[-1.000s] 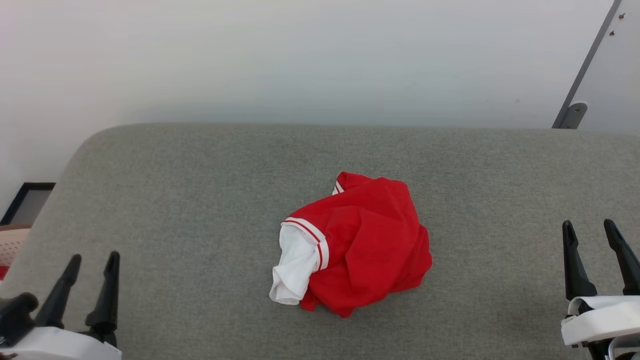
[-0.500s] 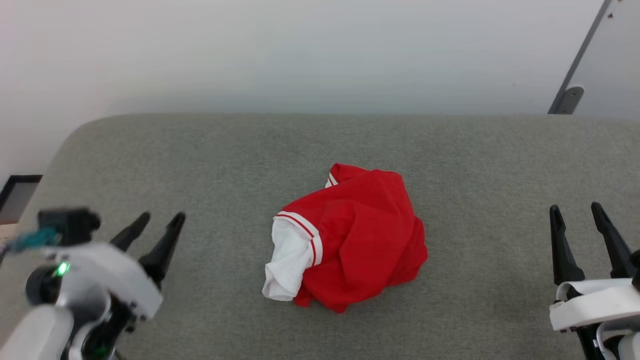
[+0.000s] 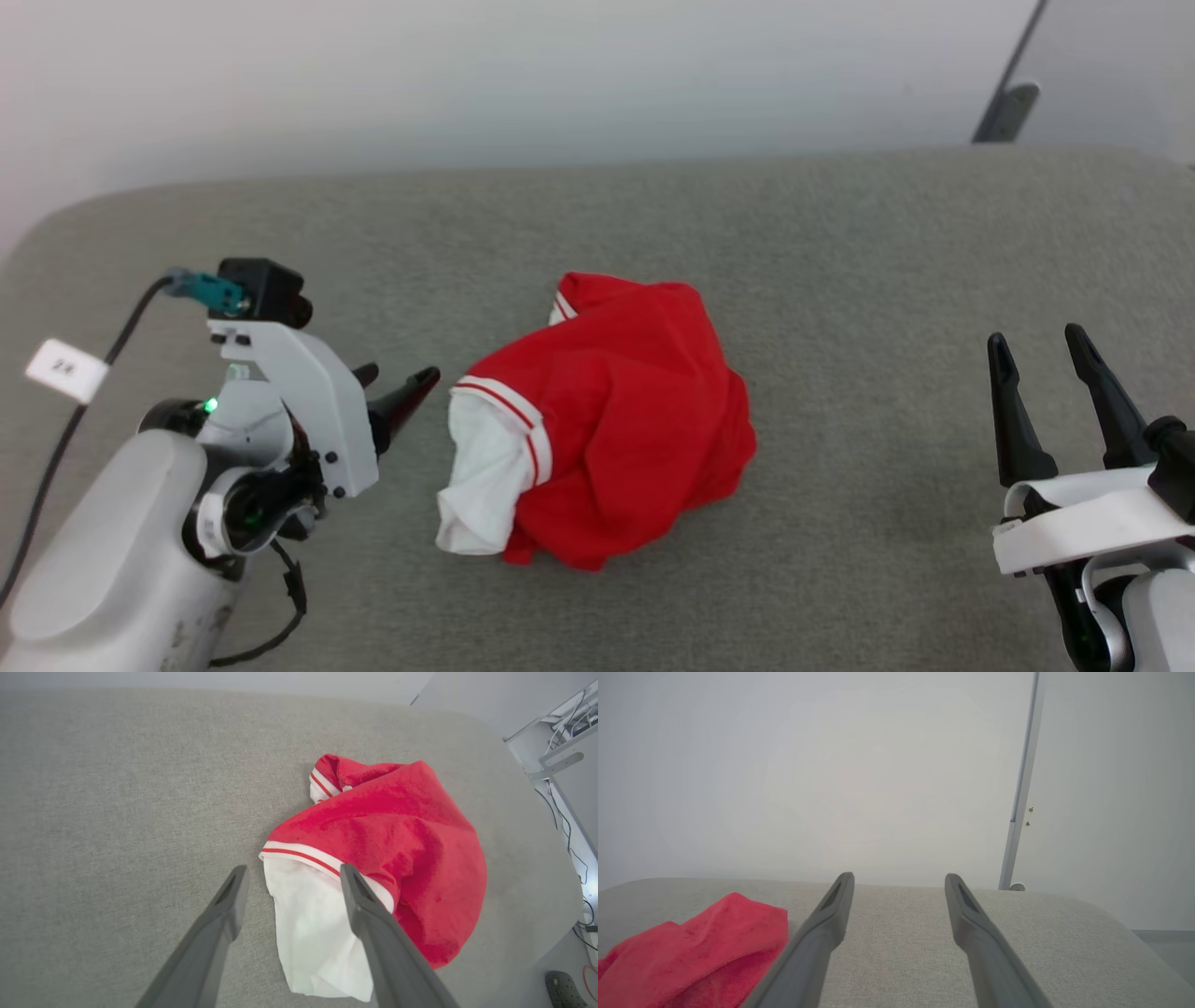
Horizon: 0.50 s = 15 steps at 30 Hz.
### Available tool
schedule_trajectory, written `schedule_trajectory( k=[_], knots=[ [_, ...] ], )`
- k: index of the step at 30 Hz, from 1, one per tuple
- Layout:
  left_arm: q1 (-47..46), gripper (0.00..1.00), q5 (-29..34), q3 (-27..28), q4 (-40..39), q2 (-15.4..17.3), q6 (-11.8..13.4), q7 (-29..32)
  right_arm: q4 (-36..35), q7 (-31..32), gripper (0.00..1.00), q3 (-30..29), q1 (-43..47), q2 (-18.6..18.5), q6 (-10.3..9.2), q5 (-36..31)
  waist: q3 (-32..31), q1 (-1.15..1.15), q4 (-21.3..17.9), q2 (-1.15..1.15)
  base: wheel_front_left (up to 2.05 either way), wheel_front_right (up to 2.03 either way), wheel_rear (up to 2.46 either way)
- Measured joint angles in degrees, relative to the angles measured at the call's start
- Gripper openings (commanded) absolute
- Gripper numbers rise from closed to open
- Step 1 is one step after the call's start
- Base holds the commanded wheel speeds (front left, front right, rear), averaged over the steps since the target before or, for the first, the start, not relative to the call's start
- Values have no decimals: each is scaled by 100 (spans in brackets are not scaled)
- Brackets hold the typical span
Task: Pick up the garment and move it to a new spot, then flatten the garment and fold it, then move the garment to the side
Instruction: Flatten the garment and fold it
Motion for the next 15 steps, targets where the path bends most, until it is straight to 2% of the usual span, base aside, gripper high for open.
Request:
schedule_trajectory(
  k=[8, 15],
  knots=[
    [-152, 100, 10, -323, 555, -40, 137, 650, -15, -11, 100, -16, -85, 58, 0, 47, 348, 0, -301, 0, 0, 0, 0],
    [-176, 100, -132, -349, 914, -113, 333, 1022, -73, -11, 100, -57, -156, 104, 0, 47, 616, 0, -473, 0, 0, 0, 0]
  ],
)
